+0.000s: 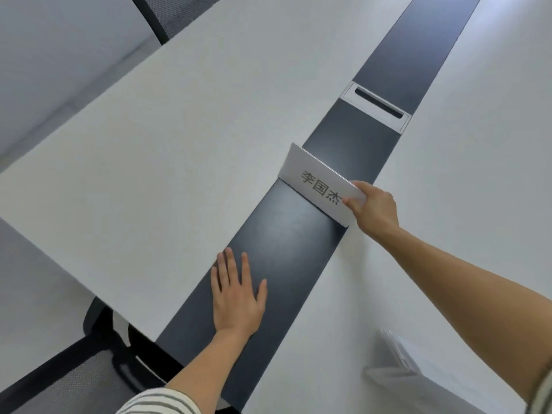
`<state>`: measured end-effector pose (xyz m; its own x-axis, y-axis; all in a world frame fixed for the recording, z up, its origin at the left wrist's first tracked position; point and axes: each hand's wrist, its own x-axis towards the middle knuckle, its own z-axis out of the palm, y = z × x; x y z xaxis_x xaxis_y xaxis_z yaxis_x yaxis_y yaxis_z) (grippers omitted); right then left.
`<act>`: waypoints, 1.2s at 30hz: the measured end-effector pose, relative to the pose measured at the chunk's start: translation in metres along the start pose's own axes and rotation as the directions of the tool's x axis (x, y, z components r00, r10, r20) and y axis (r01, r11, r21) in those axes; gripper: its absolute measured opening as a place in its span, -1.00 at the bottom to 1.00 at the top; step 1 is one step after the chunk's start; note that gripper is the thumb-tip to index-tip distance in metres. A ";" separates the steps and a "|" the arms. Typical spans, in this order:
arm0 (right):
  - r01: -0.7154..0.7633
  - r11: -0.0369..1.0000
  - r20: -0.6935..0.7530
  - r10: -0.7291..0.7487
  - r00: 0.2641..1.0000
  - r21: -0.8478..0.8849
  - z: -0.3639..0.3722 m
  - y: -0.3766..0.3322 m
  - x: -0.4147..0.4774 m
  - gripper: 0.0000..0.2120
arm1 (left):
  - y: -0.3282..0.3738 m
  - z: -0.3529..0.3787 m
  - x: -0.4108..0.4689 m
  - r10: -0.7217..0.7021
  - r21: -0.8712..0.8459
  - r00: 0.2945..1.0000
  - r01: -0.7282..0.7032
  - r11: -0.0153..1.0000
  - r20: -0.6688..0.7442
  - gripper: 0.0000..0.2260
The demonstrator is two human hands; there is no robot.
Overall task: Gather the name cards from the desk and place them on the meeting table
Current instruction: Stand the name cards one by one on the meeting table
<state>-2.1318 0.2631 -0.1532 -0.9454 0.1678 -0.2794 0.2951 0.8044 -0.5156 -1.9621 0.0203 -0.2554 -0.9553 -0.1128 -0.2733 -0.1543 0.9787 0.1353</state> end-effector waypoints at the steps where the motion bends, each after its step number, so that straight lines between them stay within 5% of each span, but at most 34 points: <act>1: 0.000 0.999 -0.003 0.000 1.000 -0.041 0.002 0.001 0.007 -0.64 | -0.001 0.000 0.000 -0.002 -0.002 1.000 0.002 1.000 0.006 -0.36; 5: 0.106 0.902 -0.003 -0.118 0.993 -0.418 0.003 -0.004 0.023 -0.33 | -0.002 0.000 0.001 -0.003 -0.007 1.000 0.004 1.000 0.024 -0.36; 8: 0.266 0.804 0.060 -0.278 0.959 -0.532 0.009 -0.012 0.028 -0.27 | -0.001 -0.001 0.002 -0.005 -0.002 0.999 0.005 1.000 0.033 -0.36; 17: 0.163 0.842 0.064 -0.152 0.986 -0.514 0.003 -0.008 0.050 -0.32 | 0.000 -0.003 0.002 -0.009 -0.013 0.999 0.010 1.000 0.033 -0.37; 28: 0.178 0.838 0.057 -0.174 0.983 -0.516 -0.008 -0.001 0.049 -0.23 | -0.002 0.002 0.002 0.009 -0.002 0.999 -0.009 1.000 -0.031 -0.37; 36: 0.161 0.915 -0.058 -0.195 0.979 -0.369 -0.060 0.041 -0.055 -0.55 | -0.001 -0.001 -0.002 0.003 0.007 0.999 -0.003 1.000 -0.044 -0.38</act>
<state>-2.0761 0.3215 -0.1105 -0.9912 0.0400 -0.1260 0.0671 0.9736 -0.2181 -1.9606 0.0191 -0.2543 -0.9660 -0.1170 -0.2305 -0.1498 0.9801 0.1299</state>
